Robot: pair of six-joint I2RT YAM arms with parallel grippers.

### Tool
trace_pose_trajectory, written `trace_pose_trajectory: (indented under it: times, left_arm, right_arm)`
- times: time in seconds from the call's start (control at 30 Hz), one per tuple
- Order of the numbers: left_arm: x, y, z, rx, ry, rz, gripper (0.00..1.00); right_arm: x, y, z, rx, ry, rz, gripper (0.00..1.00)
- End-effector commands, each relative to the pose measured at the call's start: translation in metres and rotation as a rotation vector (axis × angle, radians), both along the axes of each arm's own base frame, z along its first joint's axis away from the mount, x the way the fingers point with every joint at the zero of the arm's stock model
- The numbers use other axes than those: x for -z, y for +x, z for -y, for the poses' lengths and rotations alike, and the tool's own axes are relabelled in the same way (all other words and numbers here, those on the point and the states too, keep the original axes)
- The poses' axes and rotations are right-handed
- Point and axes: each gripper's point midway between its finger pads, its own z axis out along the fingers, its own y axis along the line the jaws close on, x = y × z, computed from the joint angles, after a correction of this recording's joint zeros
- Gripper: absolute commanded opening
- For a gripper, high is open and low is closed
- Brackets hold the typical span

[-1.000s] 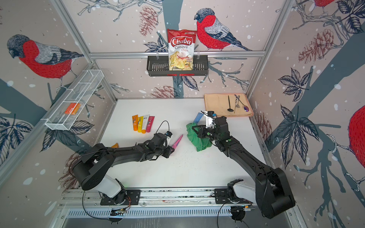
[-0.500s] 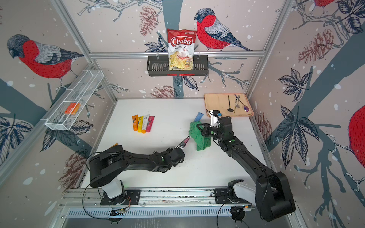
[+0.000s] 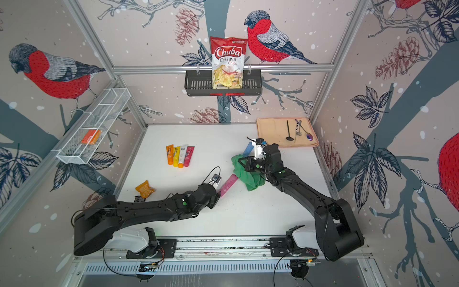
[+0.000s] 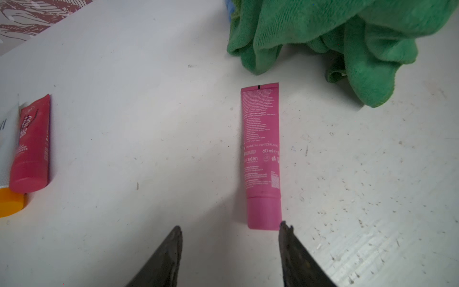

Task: Wipe the surface of the toothpaste tube
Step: Wipe the dirt from the toothpaste tube.

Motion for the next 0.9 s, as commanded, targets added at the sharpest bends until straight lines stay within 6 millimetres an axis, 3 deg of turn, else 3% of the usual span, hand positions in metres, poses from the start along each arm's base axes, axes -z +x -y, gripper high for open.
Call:
trace_pose_trajectory:
  times: [0.0,0.27,0.47,0.57,0.73,0.87]
  left_arm:
    - [0.000,-0.009,0.013,0.038,-0.122,-0.066,0.65]
    - [0.030,-0.016,0.022,0.040,-0.147,-0.152,0.68]
    - [0.049,-0.011,0.021,0.024,-0.114,-0.157,0.49]
    - [0.054,-0.007,0.020,0.015,-0.122,-0.158,0.41]
    - [0.048,0.001,0.023,0.023,-0.154,-0.139,0.41]
    - [0.050,0.006,0.028,0.042,-0.162,-0.134,0.31]
  right_arm:
    - [0.009,0.006,-0.011,-0.007,-0.024,0.018,0.01]
    - [0.076,-0.005,-0.042,-0.086,-0.108,-0.109,0.00]
    - [0.113,-0.032,-0.066,-0.186,-0.169,-0.181,0.00]
    - [0.120,-0.044,-0.068,-0.206,-0.189,-0.190,0.00]
    - [0.124,-0.056,-0.068,-0.224,-0.176,-0.203,0.00]
    - [0.135,-0.064,-0.074,-0.253,-0.201,-0.222,0.00]
